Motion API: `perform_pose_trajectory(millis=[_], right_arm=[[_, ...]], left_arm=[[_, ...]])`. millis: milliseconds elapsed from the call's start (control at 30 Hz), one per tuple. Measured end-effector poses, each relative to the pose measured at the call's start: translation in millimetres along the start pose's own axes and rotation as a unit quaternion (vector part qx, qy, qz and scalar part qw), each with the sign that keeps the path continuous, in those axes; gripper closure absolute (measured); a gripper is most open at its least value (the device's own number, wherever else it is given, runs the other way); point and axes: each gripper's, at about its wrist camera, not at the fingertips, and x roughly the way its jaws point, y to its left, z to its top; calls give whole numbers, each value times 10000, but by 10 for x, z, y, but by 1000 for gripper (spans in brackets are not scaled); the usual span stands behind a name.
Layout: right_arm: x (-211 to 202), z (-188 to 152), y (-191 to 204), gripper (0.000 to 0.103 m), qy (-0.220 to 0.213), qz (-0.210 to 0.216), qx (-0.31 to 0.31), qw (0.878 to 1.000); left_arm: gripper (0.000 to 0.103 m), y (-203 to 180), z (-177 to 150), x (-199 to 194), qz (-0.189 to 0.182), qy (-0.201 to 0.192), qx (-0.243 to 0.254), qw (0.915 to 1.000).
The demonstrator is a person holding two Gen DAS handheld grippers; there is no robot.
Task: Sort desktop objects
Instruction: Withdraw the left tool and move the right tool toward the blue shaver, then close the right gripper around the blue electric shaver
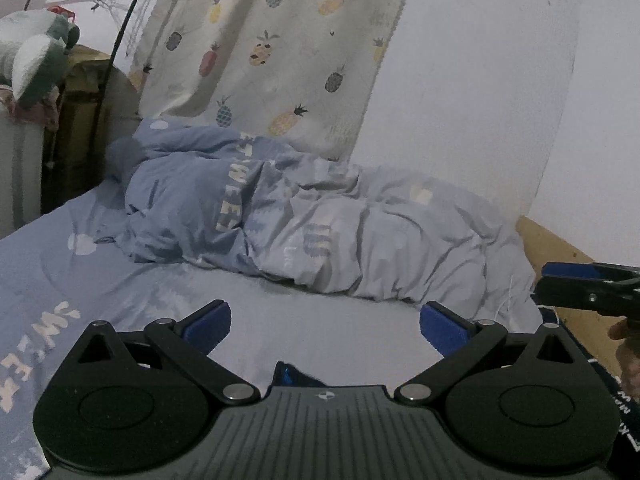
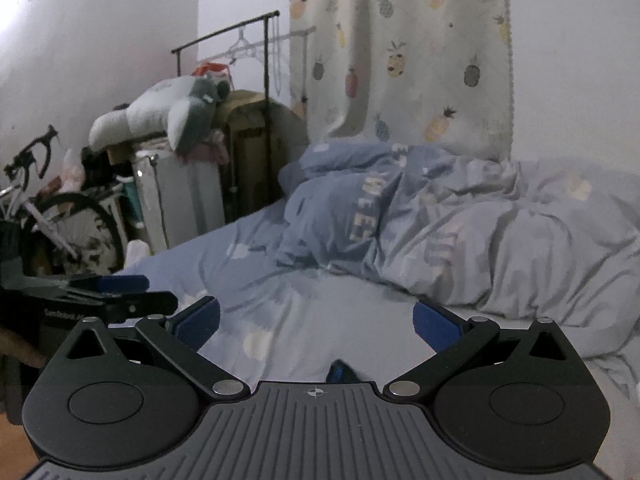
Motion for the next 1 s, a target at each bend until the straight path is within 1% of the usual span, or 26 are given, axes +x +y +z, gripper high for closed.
perform_pose_trajectory(millis=[67,167,333,400,533,700,1000], right_arm=[[123,9,-47,0,20,3,-47,10000],[362,-26,-110,0,127,7,-117,9999],[863,-201,-223,0,563,124,-203,9981],[1081,-295,-265,0,816,128,-262,9962],[1536,-505,-354,0,1353,152,-443,9897],[2007,-739,-447,0,1862,233,-575,9806],[2621,-1035,-523,0,2243,350,-696,9714]], left_arm=[[0,13,30,93,-26,-17,-22,10000],[0,57,-18,285,37,97,-37,9999],[0,188,-171,610,188,476,-129,9986],[0,259,-261,719,251,628,-216,9975],[0,432,-459,942,434,1041,-550,9921],[0,594,-630,1155,677,1341,-736,9859],[0,726,-855,1517,875,1680,-769,9789]])
